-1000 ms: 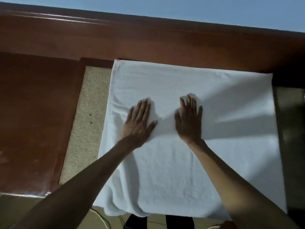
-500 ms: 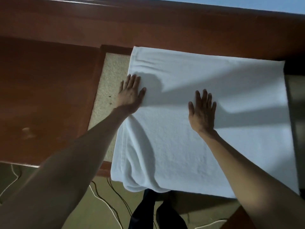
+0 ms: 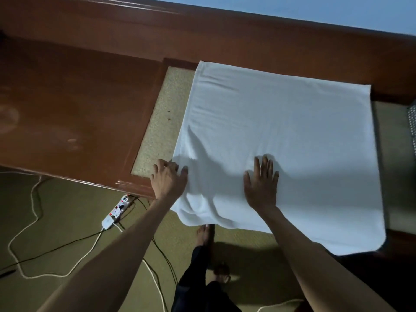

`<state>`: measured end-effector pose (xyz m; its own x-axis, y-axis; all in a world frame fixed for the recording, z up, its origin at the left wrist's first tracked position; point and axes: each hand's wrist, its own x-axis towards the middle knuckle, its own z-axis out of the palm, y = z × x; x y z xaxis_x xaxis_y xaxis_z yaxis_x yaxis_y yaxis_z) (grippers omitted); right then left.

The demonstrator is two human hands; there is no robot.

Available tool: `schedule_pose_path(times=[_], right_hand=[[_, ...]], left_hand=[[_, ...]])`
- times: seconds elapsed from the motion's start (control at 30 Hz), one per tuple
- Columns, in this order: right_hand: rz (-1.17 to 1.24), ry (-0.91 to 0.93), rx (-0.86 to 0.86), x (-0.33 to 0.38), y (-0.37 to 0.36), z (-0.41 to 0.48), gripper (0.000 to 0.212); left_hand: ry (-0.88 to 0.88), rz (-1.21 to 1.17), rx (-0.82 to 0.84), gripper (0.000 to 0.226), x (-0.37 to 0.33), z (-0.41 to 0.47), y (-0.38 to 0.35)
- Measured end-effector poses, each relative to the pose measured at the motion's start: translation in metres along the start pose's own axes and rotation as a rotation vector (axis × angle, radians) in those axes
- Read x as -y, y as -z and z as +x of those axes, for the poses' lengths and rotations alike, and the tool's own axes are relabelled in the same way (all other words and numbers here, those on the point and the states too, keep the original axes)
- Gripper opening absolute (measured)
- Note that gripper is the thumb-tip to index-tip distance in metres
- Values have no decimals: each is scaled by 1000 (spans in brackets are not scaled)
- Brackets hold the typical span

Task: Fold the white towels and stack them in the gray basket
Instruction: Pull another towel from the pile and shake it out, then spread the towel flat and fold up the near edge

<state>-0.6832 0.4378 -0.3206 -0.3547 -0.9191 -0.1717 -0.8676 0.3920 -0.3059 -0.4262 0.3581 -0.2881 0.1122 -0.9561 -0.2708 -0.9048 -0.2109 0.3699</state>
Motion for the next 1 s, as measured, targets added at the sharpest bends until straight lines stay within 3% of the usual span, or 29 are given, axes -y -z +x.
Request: schedule_pose_path(times=[0.13,0.2,0.47,0.63,0.83,1.0], right_hand=[[-15,16,57,-11,1,-32,61],[-28,17,63,-16,1,-40,61],[-35,-62,68,-9,-1,-57,62],[-36,-72,57,-10,-4,-56,60],[-23,-62,-29,-11,-13,-58,66],[-44,-44,-58,-13,-16,-58,68]], left_hand=[[226,-291,80,41,13,0,18],[283,-295,92,35,21,-1,24],[124,-477,372,35,58,-30,41],[131,-445,324,30,82,-37,46],[110,-471,600,33,103,-47,32],[126,-350,480,28,123,-54,16]])
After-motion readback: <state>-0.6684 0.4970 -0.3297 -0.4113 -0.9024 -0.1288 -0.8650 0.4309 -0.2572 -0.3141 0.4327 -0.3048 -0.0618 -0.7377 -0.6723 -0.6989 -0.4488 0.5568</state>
